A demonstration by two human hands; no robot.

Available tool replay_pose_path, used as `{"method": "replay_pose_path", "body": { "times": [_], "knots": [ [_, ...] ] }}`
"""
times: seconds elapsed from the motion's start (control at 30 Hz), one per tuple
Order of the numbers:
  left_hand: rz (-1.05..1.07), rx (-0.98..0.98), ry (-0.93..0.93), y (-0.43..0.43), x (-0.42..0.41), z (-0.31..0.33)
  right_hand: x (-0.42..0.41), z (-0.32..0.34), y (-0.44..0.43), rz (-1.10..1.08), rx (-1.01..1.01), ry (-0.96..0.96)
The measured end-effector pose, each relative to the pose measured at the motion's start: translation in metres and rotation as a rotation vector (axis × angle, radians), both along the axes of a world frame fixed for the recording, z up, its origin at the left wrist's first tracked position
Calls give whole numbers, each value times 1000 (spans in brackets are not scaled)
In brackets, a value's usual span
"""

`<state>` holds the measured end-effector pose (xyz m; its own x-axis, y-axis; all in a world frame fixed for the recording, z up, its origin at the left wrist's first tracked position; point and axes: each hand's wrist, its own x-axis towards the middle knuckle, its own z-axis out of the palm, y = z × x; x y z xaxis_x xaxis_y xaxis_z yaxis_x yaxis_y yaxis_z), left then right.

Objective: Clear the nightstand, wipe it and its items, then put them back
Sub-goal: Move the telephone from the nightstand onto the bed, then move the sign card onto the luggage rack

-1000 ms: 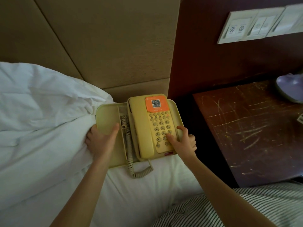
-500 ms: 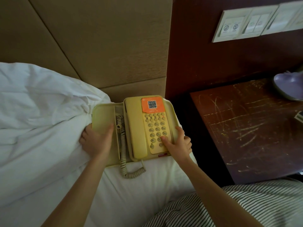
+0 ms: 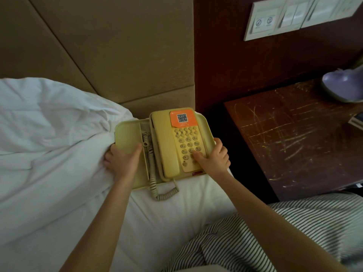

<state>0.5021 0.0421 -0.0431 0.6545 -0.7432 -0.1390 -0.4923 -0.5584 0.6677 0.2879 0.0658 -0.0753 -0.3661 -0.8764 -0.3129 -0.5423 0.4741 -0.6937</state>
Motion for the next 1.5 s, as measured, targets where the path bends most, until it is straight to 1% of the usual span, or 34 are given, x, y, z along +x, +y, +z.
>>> {"method": "replay_pose_path", "body": {
  "times": [0.07, 0.17, 0.3, 0.4, 0.53, 0.63, 0.77, 0.93, 1.3, 1.5],
  "knots": [
    [-1, -25, 10, 1, -5, 5, -4, 4, -1, 28, -32, -5],
    [-9, -144, 45, 0, -17, 13, -13, 12, -3, 44, -81, -23],
    [-58, -377, 174, -7, -46, 22, -26, 22, -4, 32, -233, -67],
    [-164, -443, 286, -13, -73, 28, -38, 29, -3, 22, -321, -65],
    [-337, -407, 310, -17, -112, 37, -61, 36, -6, 10, -389, -82],
    [-402, -379, 377, -20, -149, 39, -82, 39, -7, -35, -434, -88],
    [-540, -310, 493, -26, -211, 40, -115, 40, -8, -144, -481, -56],
    [-689, -261, 563, -35, -284, 42, -175, 45, -3, -271, -501, 33],
    [-1069, -158, 528, -39, -457, 47, -325, 40, 31, -596, -427, 212],
    [-1252, -207, 439, -52, -552, 39, -395, 31, 34, -670, -334, 346]
  ]
}}
